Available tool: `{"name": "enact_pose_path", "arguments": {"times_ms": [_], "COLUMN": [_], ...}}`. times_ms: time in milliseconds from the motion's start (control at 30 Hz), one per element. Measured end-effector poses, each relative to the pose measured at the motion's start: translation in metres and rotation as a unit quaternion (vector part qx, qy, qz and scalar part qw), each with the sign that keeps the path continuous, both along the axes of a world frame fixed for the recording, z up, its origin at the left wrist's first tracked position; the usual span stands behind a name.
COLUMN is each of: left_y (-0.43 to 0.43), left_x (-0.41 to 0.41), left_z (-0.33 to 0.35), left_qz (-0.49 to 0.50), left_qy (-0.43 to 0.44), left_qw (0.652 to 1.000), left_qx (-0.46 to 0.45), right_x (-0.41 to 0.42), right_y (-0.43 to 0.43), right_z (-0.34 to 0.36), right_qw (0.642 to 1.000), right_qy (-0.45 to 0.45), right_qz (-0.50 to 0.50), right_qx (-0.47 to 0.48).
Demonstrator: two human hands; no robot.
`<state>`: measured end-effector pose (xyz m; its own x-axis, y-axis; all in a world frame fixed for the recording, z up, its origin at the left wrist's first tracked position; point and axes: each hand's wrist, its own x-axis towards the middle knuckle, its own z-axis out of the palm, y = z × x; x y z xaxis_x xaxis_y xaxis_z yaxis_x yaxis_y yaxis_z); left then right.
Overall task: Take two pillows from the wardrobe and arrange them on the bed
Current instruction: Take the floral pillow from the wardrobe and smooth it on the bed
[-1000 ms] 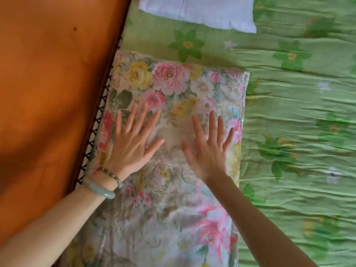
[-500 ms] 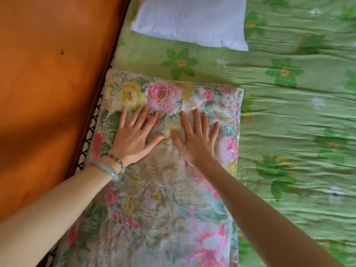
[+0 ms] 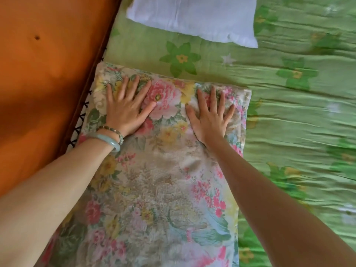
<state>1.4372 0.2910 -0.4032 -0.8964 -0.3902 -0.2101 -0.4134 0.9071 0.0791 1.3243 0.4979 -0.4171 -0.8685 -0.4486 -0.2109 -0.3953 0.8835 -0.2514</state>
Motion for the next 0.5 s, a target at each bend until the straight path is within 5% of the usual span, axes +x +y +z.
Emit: {"name": "enact_pose_path", "arguments": {"times_ms": [133, 233, 300, 400, 500], "left_y": [0.001, 0.006, 0.015, 0.023, 0.021], "left_x": [-0.004, -0.017, -0.032, -0.035, -0.025], "left_z": [0.034, 0.055, 0.06, 0.041, 0.022], "left_qz": [0.003, -0.075, -0.153, -0.196, -0.187], "left_qy": [0.048, 0.154, 0.149, 0.042, 0.006], "left_qw": [0.998, 0.984, 0.977, 0.979, 0.981], "left_qx": [0.04, 0.039, 0.026, -0.041, -0.045], "right_x": [-0.001, 0.003, 0.011, 0.023, 0.023], "right_y": [0.003, -0.027, -0.056, -0.074, -0.07], "right_z": [0.032, 0.064, 0.076, 0.062, 0.04], "right_qw": [1.0, 0.986, 0.971, 0.976, 0.978], "right_qy": [-0.009, 0.082, 0.049, -0.031, -0.017], "right_qz": [0.005, 0.042, 0.101, 0.169, 0.201], "right_qx": [-0.013, -0.139, -0.21, -0.136, -0.061]}}
